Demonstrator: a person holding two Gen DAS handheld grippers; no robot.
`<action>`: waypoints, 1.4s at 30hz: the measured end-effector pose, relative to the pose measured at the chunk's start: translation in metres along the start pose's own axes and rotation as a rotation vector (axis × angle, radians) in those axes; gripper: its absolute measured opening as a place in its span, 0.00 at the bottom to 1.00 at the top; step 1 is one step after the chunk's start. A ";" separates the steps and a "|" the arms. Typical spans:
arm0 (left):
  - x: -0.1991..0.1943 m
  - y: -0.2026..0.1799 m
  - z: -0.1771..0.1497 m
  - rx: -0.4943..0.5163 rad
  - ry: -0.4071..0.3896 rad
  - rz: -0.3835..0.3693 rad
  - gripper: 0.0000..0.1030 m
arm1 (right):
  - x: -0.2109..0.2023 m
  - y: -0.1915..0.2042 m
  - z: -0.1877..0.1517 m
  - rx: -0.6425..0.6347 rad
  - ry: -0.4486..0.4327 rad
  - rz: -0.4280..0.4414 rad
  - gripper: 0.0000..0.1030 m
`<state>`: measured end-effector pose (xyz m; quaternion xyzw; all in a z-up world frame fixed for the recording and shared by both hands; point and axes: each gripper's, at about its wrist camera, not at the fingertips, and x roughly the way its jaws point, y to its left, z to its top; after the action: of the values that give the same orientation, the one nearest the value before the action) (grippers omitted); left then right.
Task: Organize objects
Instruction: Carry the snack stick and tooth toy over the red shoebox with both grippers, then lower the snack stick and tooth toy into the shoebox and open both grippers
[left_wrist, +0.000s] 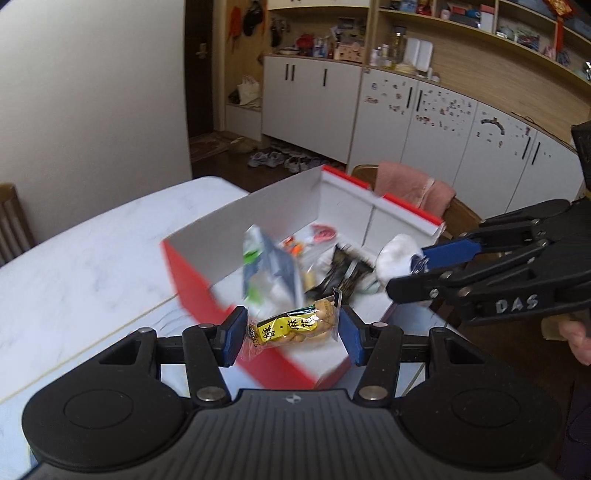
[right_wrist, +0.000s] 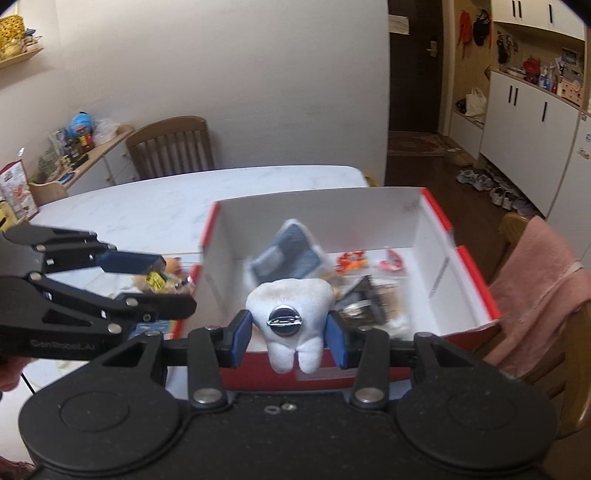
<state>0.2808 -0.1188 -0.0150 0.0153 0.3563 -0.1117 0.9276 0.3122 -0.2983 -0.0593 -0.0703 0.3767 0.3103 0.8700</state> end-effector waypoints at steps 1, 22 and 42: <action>0.005 -0.004 0.006 0.006 -0.001 -0.001 0.51 | 0.001 -0.006 0.000 -0.001 0.000 -0.008 0.41; 0.150 -0.026 0.099 0.062 0.117 0.060 0.51 | 0.061 -0.071 0.020 -0.012 0.067 -0.081 0.41; 0.238 -0.023 0.103 0.080 0.305 0.108 0.51 | 0.097 -0.085 0.013 -0.031 0.149 -0.083 0.42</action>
<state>0.5152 -0.1994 -0.0946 0.0880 0.4867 -0.0721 0.8661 0.4213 -0.3149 -0.1273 -0.1222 0.4324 0.2738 0.8504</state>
